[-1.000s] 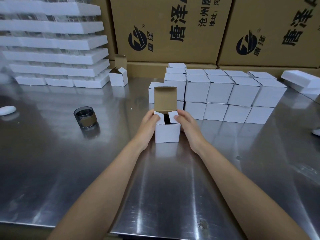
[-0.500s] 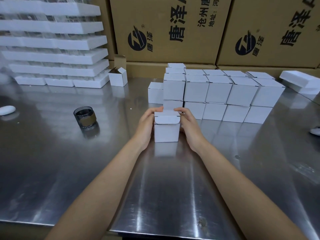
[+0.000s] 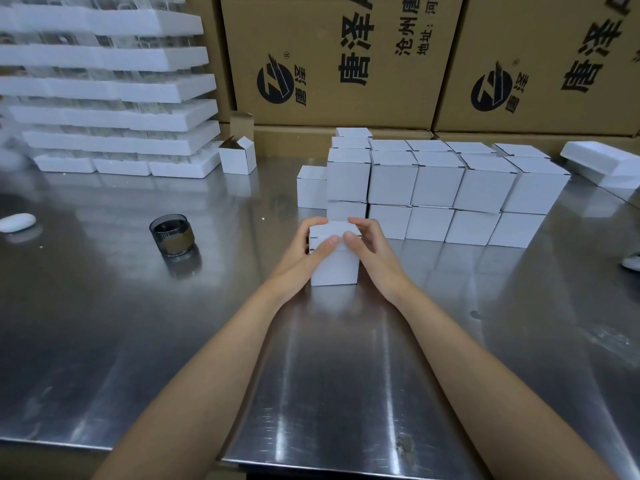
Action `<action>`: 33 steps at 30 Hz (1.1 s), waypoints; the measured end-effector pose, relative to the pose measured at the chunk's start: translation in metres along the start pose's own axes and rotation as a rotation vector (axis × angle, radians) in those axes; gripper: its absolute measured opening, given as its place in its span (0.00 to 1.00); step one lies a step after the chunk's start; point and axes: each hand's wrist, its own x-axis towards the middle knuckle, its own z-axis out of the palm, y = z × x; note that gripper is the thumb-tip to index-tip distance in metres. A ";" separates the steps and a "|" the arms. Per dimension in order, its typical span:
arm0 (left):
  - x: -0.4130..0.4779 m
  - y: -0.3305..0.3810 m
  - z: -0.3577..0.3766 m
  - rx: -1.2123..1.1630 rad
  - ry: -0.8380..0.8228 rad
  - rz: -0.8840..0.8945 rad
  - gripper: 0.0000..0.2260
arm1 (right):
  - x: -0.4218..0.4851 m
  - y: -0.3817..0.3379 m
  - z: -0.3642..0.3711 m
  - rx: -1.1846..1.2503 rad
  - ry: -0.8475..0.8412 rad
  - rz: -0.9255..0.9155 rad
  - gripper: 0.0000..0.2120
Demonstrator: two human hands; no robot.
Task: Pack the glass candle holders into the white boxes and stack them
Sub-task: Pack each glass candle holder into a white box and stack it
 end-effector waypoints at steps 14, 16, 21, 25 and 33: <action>0.005 -0.001 -0.003 -0.066 -0.049 -0.067 0.15 | 0.003 0.002 -0.001 0.010 -0.098 0.047 0.19; 0.006 -0.001 -0.002 -0.093 -0.069 -0.081 0.17 | 0.004 0.001 0.001 0.025 -0.127 0.060 0.21; 0.007 0.003 -0.004 -0.091 -0.101 -0.111 0.20 | 0.004 -0.008 0.010 0.059 -0.091 0.108 0.19; 0.004 -0.001 -0.018 0.082 -0.220 -0.084 0.29 | -0.001 -0.009 0.016 0.069 -0.041 0.085 0.16; 0.020 -0.019 -0.056 0.141 0.072 -0.101 0.45 | -0.003 0.003 0.027 -0.028 0.027 0.016 0.16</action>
